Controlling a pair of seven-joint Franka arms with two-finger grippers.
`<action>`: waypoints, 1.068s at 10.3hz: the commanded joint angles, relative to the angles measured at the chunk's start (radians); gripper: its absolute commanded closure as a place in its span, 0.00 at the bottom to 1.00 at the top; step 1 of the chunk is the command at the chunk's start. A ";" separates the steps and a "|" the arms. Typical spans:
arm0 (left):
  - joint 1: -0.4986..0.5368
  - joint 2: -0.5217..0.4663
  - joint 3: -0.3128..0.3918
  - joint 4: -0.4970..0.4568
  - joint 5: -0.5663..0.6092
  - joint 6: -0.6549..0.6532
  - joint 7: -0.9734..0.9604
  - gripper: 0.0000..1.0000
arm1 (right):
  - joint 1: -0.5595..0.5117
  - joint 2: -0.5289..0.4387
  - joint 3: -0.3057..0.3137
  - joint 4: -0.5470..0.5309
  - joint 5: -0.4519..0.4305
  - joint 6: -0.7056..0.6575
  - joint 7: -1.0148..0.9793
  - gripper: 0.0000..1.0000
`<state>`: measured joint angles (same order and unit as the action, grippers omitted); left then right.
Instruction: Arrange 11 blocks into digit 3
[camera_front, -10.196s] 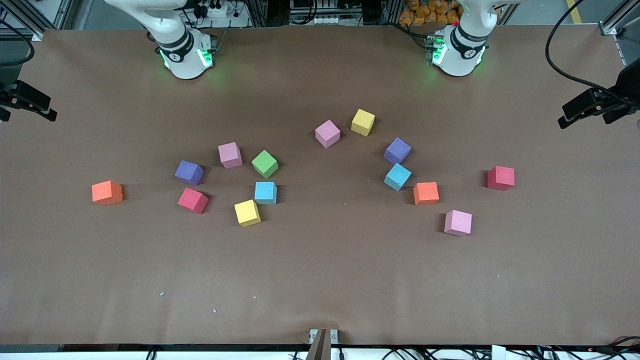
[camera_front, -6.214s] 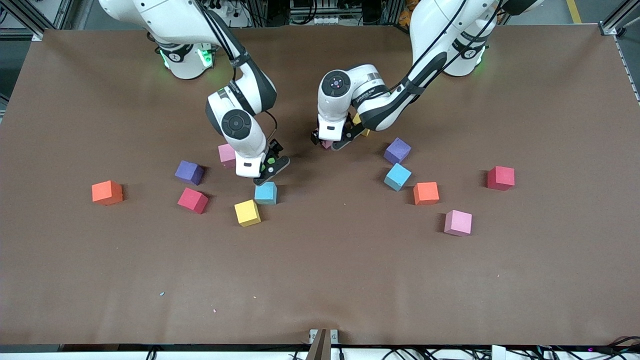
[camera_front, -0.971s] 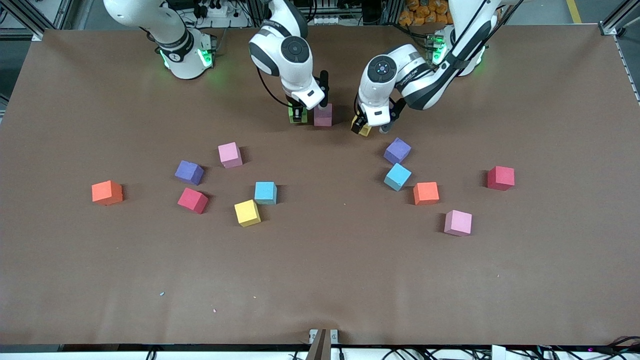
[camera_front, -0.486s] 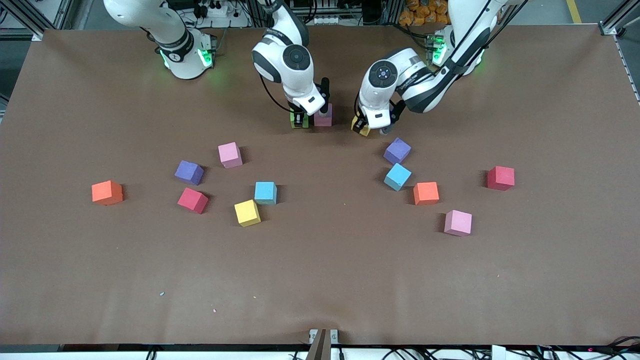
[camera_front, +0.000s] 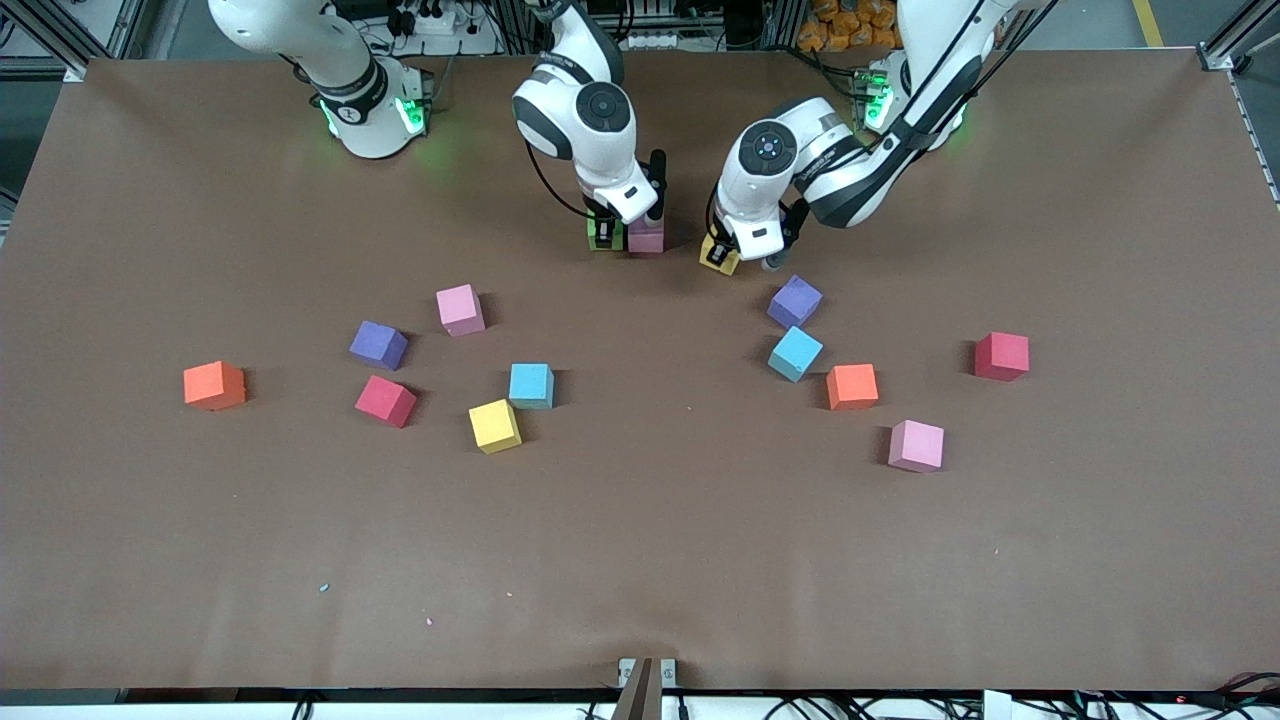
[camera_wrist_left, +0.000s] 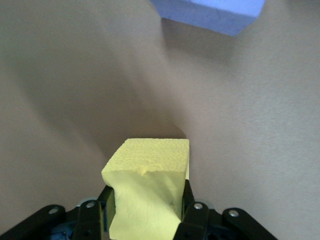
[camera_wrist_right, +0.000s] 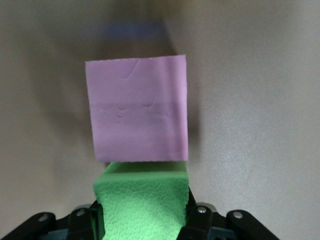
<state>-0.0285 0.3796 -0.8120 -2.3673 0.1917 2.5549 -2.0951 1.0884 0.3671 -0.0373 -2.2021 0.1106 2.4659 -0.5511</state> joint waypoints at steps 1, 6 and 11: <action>-0.004 -0.024 -0.007 0.013 -0.012 0.002 -0.074 1.00 | 0.019 0.027 -0.006 0.035 -0.017 0.004 0.031 1.00; -0.051 -0.013 -0.007 0.014 -0.018 0.033 -0.304 1.00 | 0.025 0.035 -0.006 0.042 -0.022 0.019 0.046 0.00; -0.064 0.007 -0.006 0.011 -0.015 0.079 -0.422 1.00 | 0.002 -0.130 -0.007 0.009 -0.020 -0.083 0.053 0.00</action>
<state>-0.0854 0.3824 -0.8185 -2.3493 0.1917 2.6011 -2.4783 1.0994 0.3296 -0.0399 -2.1629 0.1101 2.4368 -0.5226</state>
